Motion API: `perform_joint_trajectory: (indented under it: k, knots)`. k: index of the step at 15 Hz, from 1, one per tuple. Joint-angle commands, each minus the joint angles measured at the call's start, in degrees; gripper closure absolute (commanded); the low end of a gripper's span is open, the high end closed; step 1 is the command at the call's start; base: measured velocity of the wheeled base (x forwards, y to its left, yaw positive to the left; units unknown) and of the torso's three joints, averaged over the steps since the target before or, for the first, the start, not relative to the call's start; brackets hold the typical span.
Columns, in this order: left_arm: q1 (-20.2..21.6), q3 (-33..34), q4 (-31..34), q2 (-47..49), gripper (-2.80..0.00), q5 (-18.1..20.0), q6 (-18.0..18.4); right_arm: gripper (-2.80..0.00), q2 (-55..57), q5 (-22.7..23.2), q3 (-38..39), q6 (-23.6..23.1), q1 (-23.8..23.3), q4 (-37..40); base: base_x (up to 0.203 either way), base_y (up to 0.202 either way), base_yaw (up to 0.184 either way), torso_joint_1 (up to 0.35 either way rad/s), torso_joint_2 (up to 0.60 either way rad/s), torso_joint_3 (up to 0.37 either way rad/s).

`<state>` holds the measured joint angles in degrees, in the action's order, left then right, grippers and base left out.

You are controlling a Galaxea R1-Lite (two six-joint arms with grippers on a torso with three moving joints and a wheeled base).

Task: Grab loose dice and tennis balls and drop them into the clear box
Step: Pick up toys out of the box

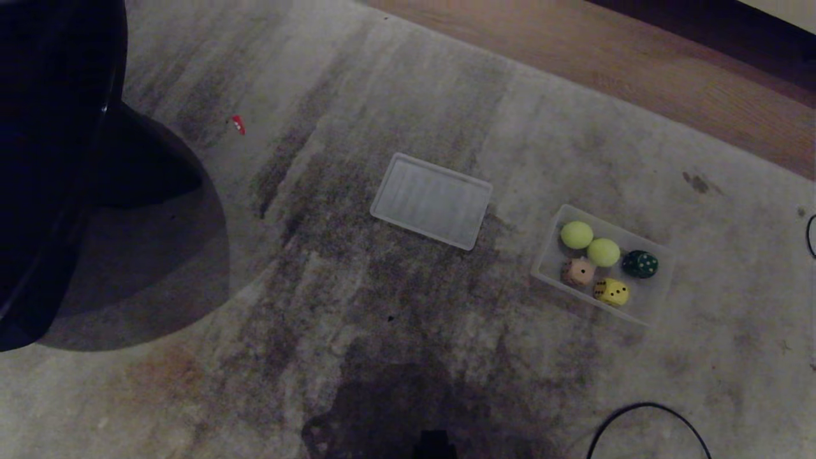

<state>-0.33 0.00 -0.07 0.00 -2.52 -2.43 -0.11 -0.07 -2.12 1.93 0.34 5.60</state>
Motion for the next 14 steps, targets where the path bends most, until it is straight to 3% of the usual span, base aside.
perform_joint_trajectory:
  k: [1,14]
  knots:
    - [-0.02,0.09,-0.01,0.09,0.0,-0.03,-0.04,0.0,0.11,-0.01,0.01,0.04,0.01,0.03,0.0,0.0,0.0,-0.002,0.0,0.203]
    - [-0.02,0.09,-0.01,0.09,0.0,-0.03,-0.04,0.0,0.11,0.02,0.01,0.01,0.01,0.03,0.0,0.0,0.0,0.002,0.0,0.199]
